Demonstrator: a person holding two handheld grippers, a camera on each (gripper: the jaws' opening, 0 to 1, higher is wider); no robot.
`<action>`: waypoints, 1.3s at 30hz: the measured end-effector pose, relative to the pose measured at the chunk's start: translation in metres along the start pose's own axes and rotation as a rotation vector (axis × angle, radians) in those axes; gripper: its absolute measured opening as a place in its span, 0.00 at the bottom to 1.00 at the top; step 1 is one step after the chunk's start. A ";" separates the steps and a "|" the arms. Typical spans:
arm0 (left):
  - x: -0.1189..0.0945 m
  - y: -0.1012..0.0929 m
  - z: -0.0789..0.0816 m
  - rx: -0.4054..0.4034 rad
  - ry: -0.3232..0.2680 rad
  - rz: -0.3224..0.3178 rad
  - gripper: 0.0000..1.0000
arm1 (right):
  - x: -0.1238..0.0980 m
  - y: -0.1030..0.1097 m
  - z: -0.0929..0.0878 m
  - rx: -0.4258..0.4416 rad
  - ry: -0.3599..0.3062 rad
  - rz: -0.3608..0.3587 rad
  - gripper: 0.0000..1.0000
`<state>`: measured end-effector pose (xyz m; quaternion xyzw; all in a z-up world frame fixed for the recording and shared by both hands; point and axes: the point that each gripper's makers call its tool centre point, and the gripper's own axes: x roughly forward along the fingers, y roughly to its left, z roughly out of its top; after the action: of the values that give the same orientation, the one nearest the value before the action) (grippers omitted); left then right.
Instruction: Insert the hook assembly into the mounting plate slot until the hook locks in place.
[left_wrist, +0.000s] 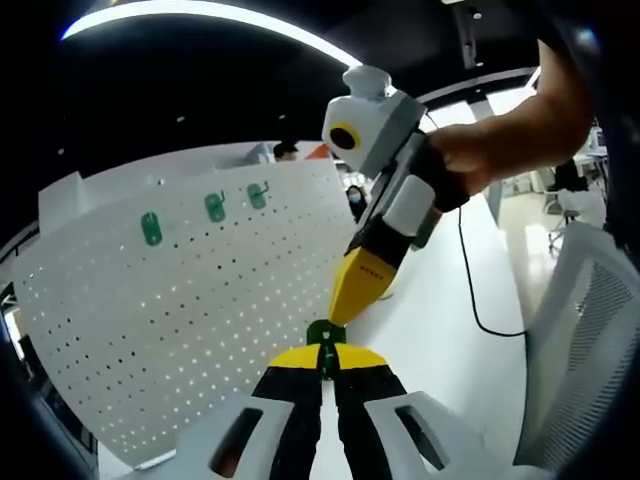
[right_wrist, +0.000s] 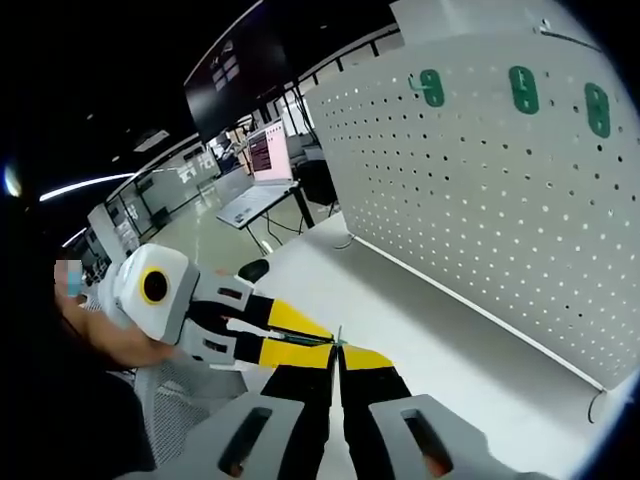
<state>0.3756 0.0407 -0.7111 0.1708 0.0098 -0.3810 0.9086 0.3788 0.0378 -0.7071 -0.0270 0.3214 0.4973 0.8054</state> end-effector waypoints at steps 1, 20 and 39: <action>0.000 0.001 0.000 -0.004 -0.001 0.003 0.03 | 0.000 0.000 0.000 0.000 -0.003 0.001 0.00; -0.003 0.005 -0.001 -0.095 -0.002 0.013 0.02 | 0.002 0.003 0.004 -0.034 -0.038 -0.001 0.01; -0.006 0.012 -0.005 -0.204 -0.010 0.030 0.02 | -0.014 -0.003 0.005 -0.086 -0.130 -0.057 0.08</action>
<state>0.3806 0.0541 -0.7113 0.0757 0.0416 -0.3651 0.9269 0.3792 0.0275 -0.6961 -0.0384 0.2457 0.4884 0.8365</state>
